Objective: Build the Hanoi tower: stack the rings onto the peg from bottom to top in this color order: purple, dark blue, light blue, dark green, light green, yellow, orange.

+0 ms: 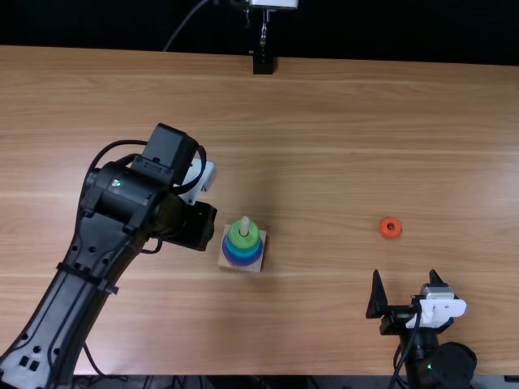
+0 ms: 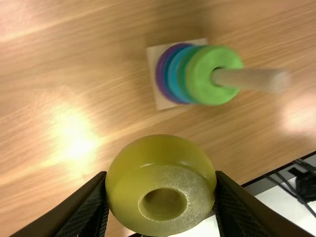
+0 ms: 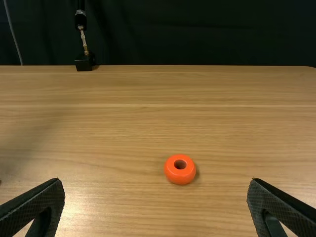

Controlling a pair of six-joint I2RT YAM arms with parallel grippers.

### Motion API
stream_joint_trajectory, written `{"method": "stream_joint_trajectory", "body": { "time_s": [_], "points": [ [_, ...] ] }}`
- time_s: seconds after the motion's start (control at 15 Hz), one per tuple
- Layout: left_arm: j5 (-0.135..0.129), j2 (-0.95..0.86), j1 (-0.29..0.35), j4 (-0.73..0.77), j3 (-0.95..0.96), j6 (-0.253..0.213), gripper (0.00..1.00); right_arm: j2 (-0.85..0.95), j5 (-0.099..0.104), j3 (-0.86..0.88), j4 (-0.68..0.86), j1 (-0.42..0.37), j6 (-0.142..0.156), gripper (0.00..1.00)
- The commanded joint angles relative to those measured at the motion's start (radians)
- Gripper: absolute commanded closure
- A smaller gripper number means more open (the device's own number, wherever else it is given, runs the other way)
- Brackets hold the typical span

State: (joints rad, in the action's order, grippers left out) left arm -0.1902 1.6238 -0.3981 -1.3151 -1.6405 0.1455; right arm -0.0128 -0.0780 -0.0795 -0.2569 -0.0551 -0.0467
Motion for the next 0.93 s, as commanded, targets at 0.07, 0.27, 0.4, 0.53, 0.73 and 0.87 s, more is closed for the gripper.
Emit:
{"method": "stream_joint_trajectory", "body": {
  "time_s": [0.07,0.27,0.4,0.53,0.73,0.87],
  "points": [
    [-0.01,0.061,-0.036,0.005,-0.101,0.046,1.0,0.013,-0.01,0.061,-0.075,-0.009,-0.003,0.0],
    [-0.01,0.133,-0.099,-0.003,-0.19,0.07,1.0,0.013,-0.01,0.061,-0.075,-0.009,-0.003,0.0],
    [-0.01,0.174,-0.127,-0.005,-0.237,0.072,1.0,0.013,-0.01,0.061,-0.074,-0.009,-0.003,0.0],
    [-0.01,0.196,-0.15,-0.003,-0.268,0.096,1.0,0.013,-0.01,0.061,-0.075,-0.009,-0.003,0.0],
    [-0.01,0.206,-0.159,0.003,-0.272,0.121,1.0,0.013,-0.01,0.061,-0.074,-0.008,-0.003,0.0],
    [-0.01,0.206,-0.159,-0.001,-0.269,0.121,1.0,0.013,-0.01,0.061,-0.075,-0.009,-0.003,0.0]
  ]
}}
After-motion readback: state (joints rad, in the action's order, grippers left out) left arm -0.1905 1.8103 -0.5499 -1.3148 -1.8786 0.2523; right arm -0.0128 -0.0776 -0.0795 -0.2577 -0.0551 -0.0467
